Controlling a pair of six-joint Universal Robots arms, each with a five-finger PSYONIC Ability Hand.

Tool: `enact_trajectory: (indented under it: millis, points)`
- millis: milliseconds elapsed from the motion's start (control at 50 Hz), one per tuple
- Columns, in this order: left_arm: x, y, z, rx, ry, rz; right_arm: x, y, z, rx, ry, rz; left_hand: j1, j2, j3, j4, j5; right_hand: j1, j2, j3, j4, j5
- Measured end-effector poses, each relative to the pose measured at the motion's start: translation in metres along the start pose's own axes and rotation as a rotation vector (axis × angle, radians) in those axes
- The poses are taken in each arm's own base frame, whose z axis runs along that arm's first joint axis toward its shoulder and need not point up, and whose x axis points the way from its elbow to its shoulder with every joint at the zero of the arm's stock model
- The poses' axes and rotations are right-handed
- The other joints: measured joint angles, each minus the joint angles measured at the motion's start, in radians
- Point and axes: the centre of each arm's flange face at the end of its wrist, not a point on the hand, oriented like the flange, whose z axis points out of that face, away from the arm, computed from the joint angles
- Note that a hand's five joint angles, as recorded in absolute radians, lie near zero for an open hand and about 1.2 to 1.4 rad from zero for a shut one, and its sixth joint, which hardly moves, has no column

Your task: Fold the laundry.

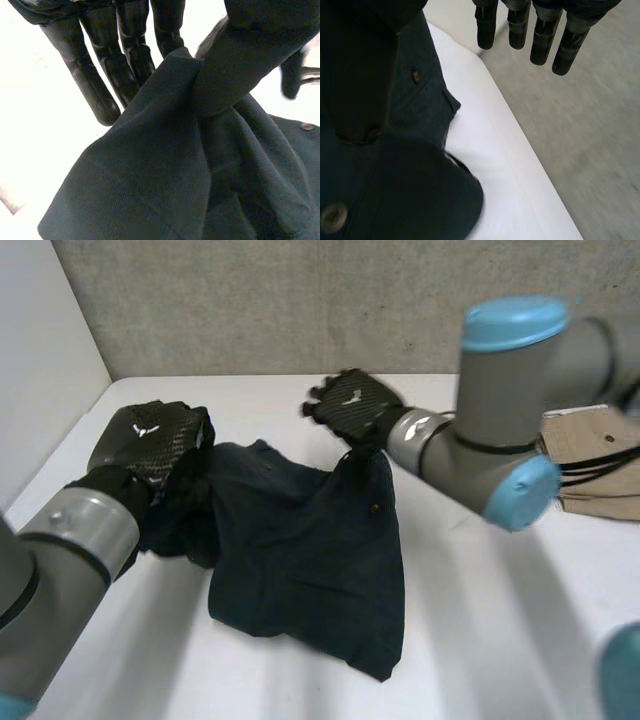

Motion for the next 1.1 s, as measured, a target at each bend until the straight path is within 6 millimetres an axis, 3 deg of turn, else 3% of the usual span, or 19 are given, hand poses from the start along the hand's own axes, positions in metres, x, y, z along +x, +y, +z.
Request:
enact_trajectory:
  millis: [120, 160, 200, 280, 340, 360, 460, 540, 620, 740, 800, 820, 880, 960, 1000, 1080, 1100]
  points:
    - [0.011, 0.0, -0.023, 0.014, 0.043, 0.004, -0.047, 0.009, 0.031, 0.086, -0.151, -0.004, 0.0, -0.001, 0.0, -0.004, 0.0, 0.0, 0.0, 0.0, 0.0, 0.0]
    - [0.012, 0.0, -0.024, 0.014, 0.045, 0.004, -0.05, 0.009, 0.032, 0.088, -0.158, -0.003, 0.0, -0.001, 0.0, -0.005, 0.0, 0.0, 0.0, 0.0, 0.0, 0.0]
    - [0.017, 0.001, -0.031, 0.016, 0.065, 0.006, -0.077, 0.014, 0.036, 0.095, -0.247, 0.011, 0.0, -0.016, -0.008, -0.018, 0.0, 0.0, 0.0, 0.0, 0.0, 0.0]
    - [0.019, 0.002, -0.035, 0.015, 0.074, 0.008, -0.104, 0.02, 0.034, 0.071, -0.348, 0.039, 0.0, -0.029, -0.02, -0.031, 0.0, 0.0, 0.0, 0.0, 0.0, 0.0]
    - [0.019, 0.002, -0.034, 0.015, 0.075, 0.009, -0.112, 0.023, 0.032, 0.057, -0.378, 0.049, 0.0, -0.029, -0.02, -0.031, 0.0, 0.0, 0.0, 0.0, 0.0, 0.0]
    - [0.019, 0.002, -0.033, 0.015, 0.072, 0.008, -0.115, 0.025, 0.031, 0.047, -0.394, 0.057, 0.0, -0.029, -0.02, -0.031, 0.0, 0.168, 0.194, 0.198, 0.18, 0.176]
    - [0.015, 0.0, -0.027, 0.027, 0.055, 0.006, -0.106, 0.02, 0.035, 0.052, -0.332, 0.043, 0.0, -0.029, -0.02, -0.031, 0.0, 0.69, 0.919, 0.901, 0.888, 0.84]
    - [0.012, -0.004, -0.02, 0.05, 0.037, 0.005, -0.086, 0.011, 0.04, 0.056, -0.21, 0.03, 0.0, -0.029, -0.02, -0.031, 0.0, 0.763, 0.957, 0.943, 0.952, 0.912]
    - [0.009, -0.007, -0.01, 0.079, 0.023, 0.02, -0.05, -0.008, 0.035, 0.053, -0.035, 0.035, 0.0, -0.029, -0.02, -0.031, 0.0, 0.776, 0.957, 0.943, 0.954, 0.912]
    - [0.009, -0.012, 0.011, 0.141, 0.004, 0.07, -0.001, -0.026, 0.005, -0.004, 0.099, 0.065, -0.001, -0.039, -0.031, -0.041, 0.0, 0.776, 0.957, 0.961, 0.954, 0.912]
    - [0.009, -0.014, 0.019, 0.162, -0.001, 0.08, 0.006, -0.029, -0.004, -0.023, 0.111, 0.07, -0.001, -0.043, -0.035, -0.044, 0.0, 0.776, 0.957, 0.963, 0.954, 0.912]
    - [0.01, -0.016, 0.028, 0.183, -0.006, 0.087, 0.019, -0.033, -0.026, -0.064, 0.133, 0.076, -0.004, -0.049, -0.039, -0.048, -0.003, 0.776, 0.957, 0.963, 0.954, 0.912]
    - [0.012, -0.017, 0.037, 0.197, -0.007, 0.089, 0.025, -0.036, -0.048, -0.105, 0.144, 0.074, -0.004, -0.058, -0.05, -0.057, -0.003, 0.776, 0.957, 0.963, 0.954, 0.912]
    - [0.017, -0.018, 0.051, 0.21, 0.003, 0.089, 0.016, -0.03, -0.091, -0.225, 0.11, 0.048, -0.004, -0.078, -0.071, -0.078, -0.003, 0.776, 0.957, 0.972, 0.954, 0.916]
    - [0.019, -0.018, 0.054, 0.211, 0.008, 0.089, 0.009, -0.026, -0.101, -0.265, 0.084, 0.037, -0.004, -0.09, -0.083, -0.09, -0.003, 0.776, 0.957, 0.974, 0.954, 0.918]
    - [0.029, -0.011, 0.061, 0.193, 0.037, 0.092, -0.023, -0.006, -0.134, -0.419, -0.059, 0.033, -0.027, -0.113, -0.107, -0.112, -0.003, 0.776, 0.957, 0.977, 0.955, 0.933]
    - [0.029, -0.011, 0.061, 0.193, 0.037, 0.092, -0.023, -0.006, -0.134, -0.419, -0.059, 0.033, -0.027, -0.113, -0.107, -0.112, -0.003, 0.776, 0.957, 0.977, 0.955, 0.933]
